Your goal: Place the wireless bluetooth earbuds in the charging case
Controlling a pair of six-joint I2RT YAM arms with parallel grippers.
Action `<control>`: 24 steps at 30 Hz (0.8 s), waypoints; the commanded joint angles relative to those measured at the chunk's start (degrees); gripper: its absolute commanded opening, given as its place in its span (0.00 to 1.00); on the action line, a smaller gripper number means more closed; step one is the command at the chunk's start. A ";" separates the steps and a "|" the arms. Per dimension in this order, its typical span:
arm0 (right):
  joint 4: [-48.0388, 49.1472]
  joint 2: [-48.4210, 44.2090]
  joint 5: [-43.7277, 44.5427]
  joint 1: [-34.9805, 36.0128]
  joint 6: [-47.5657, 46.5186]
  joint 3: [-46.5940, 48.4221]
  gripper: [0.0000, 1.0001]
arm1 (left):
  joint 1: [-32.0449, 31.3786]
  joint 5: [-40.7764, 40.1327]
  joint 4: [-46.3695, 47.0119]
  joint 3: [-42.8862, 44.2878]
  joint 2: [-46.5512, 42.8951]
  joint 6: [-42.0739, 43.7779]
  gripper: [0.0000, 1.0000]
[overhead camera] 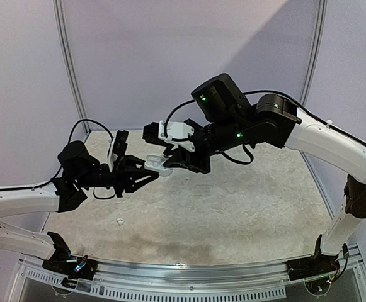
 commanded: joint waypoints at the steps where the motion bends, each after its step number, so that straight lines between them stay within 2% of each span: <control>1: 0.13 -0.41 0.51 -0.12 -0.48 -0.59 0.29 | -0.28 -0.22 1.03 1.10 0.30 0.84 0.00; 14: 3.35 -5.23 -2.61 -0.35 2.20 -1.30 0.36 | -0.17 -2.31 -1.13 0.51 0.46 -0.99 0.00; 16: 4.66 -5.71 -2.02 -0.42 2.93 -2.31 0.32 | -0.16 -2.50 -1.23 0.38 0.34 -1.38 0.00; 19: 7.40 -6.86 -2.32 -0.43 4.58 -5.26 0.20 | -0.16 -2.86 -1.38 0.28 0.29 -1.16 0.00; 24: 9.33 -6.95 -3.59 -0.42 7.72 -7.78 0.11 | -0.16 -2.97 -1.71 0.46 0.29 -0.57 0.00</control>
